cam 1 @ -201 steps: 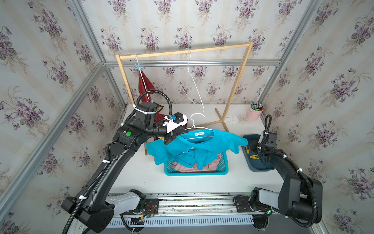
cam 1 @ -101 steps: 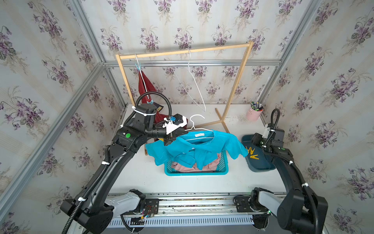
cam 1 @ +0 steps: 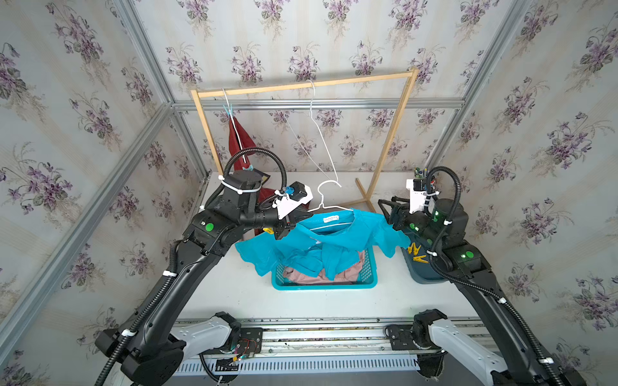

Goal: Remove the clothespins securing t-shirts to the hanger
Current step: Adjust the hanger.

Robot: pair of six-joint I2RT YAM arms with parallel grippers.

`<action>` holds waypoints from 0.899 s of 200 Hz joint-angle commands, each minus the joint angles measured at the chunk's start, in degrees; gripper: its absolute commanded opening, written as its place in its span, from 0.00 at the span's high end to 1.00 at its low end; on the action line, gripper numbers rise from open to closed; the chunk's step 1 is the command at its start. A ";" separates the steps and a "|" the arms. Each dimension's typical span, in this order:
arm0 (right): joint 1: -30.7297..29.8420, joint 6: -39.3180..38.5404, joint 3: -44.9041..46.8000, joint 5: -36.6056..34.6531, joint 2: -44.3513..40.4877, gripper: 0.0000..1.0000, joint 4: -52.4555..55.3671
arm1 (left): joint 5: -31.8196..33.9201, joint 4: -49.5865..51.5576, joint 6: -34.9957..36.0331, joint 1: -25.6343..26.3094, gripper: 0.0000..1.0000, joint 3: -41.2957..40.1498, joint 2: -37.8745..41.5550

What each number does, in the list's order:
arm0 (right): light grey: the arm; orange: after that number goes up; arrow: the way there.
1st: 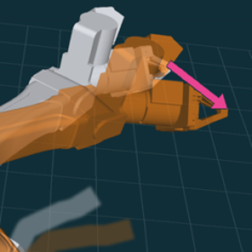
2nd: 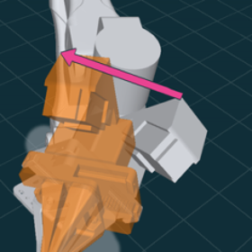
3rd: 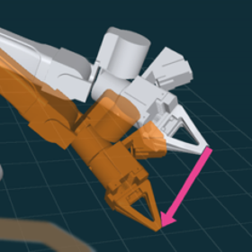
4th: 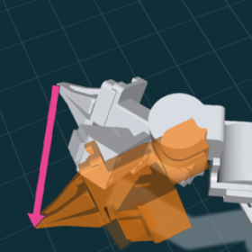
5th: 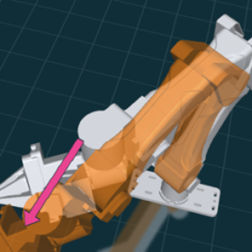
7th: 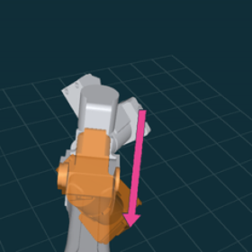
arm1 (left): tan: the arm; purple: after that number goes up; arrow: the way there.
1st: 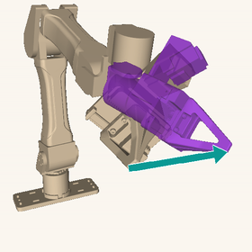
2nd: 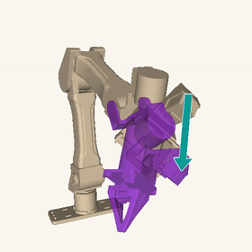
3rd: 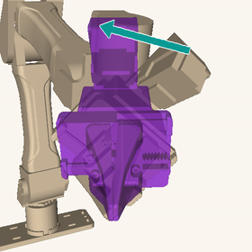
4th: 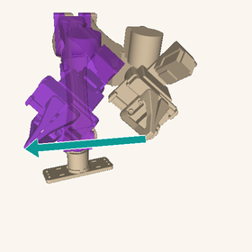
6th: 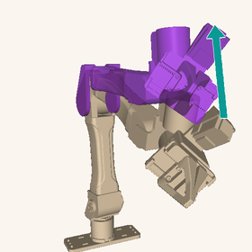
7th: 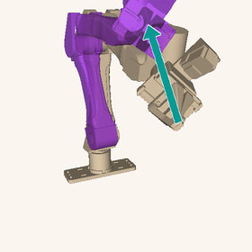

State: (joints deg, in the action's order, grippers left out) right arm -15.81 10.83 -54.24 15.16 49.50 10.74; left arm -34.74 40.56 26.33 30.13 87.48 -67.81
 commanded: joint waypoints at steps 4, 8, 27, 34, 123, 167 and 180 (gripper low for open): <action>-0.53 0.63 -2.78 5.45 -1.71 0.46 -3.96 | 2.31 -3.66 -3.56 0.96 1.00 1.05 0.21; -0.62 0.39 -3.36 6.34 -1.89 0.45 -3.95 | 2.60 -3.65 -3.48 1.06 1.00 0.72 0.43; -0.87 -1.84 -6.59 9.47 -1.91 0.46 -2.38 | 5.38 -3.66 -3.54 1.34 1.00 -1.93 2.16; -0.97 -2.79 -7.90 10.47 -1.47 0.46 -1.61 | 6.16 -3.64 -3.67 1.42 1.00 -3.21 2.76; -11.68 -11.09 -14.52 25.13 7.36 0.39 -3.79 | 7.17 5.65 -4.09 2.00 1.00 -5.11 2.10; -19.87 -21.24 -16.42 27.02 13.38 0.35 7.59 | 4.47 5.67 -1.29 3.80 0.98 -5.41 -3.70; -19.95 -23.97 -17.09 25.13 15.00 0.37 11.86 | 2.10 5.67 0.05 3.69 0.98 -4.84 -4.98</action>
State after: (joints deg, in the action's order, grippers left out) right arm -35.31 -5.52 -70.39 40.32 62.24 14.48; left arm -28.05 46.13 23.57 33.89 81.69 -71.13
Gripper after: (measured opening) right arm 0.653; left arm 0.059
